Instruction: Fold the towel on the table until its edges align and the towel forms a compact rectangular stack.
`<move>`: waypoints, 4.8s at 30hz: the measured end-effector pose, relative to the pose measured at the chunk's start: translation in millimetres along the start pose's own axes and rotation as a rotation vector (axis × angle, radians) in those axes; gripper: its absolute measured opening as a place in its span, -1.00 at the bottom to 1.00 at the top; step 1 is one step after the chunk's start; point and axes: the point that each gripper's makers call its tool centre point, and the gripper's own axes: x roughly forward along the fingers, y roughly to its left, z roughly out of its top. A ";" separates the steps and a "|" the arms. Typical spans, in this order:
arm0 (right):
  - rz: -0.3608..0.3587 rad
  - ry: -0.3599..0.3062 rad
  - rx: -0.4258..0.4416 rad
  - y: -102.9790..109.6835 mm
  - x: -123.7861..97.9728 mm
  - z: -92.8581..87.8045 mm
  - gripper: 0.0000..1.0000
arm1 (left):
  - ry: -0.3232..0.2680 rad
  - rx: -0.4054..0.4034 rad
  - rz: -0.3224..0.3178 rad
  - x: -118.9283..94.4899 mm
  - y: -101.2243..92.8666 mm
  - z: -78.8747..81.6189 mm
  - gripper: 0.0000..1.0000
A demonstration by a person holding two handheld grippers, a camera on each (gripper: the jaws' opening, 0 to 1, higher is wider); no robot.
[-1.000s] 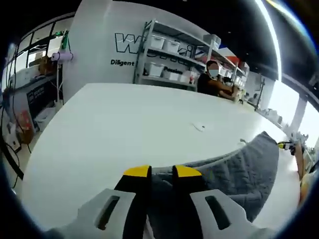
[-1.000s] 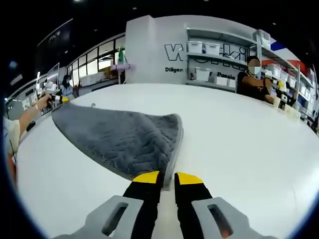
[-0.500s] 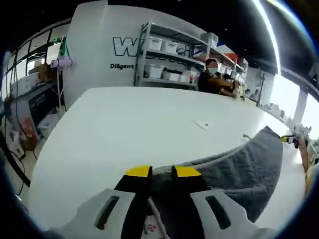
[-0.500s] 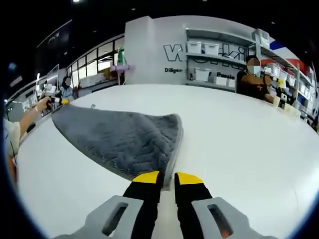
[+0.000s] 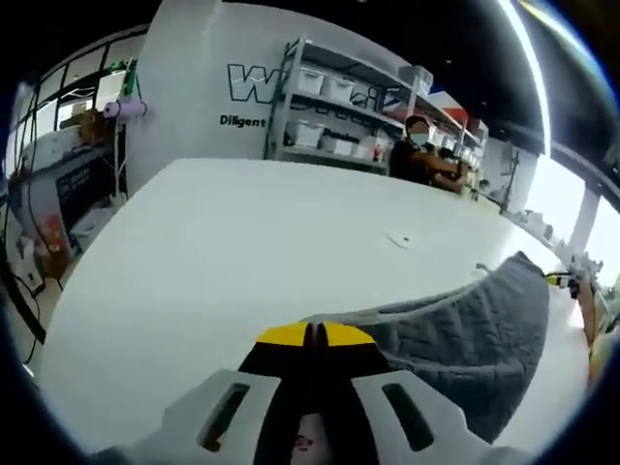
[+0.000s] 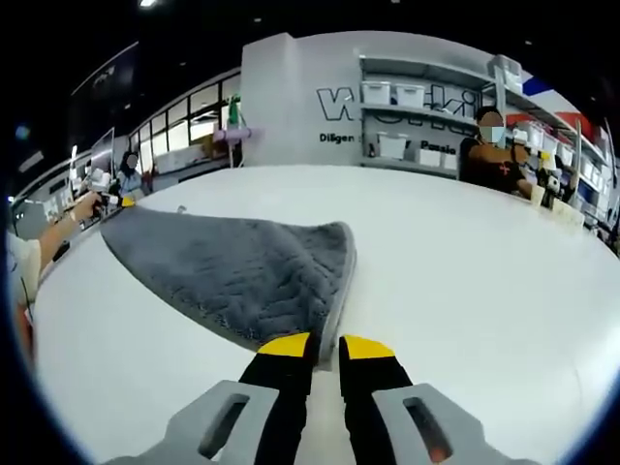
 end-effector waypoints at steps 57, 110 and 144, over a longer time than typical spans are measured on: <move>0.034 0.009 0.093 6.1 2.8 -3.9 -0.91 | -0.006 -0.106 -0.021 -96.3 -49.7 -76.7 -0.45; -0.064 -0.037 -0.550 128.0 21.1 95.8 -1.00 | -0.093 -0.099 0.014 -164.4 -71.8 -85.5 -0.19; 0.071 0.156 -0.503 164.1 82.7 80.2 -0.64 | -0.134 -0.093 0.017 -173.2 -77.4 -77.9 -0.21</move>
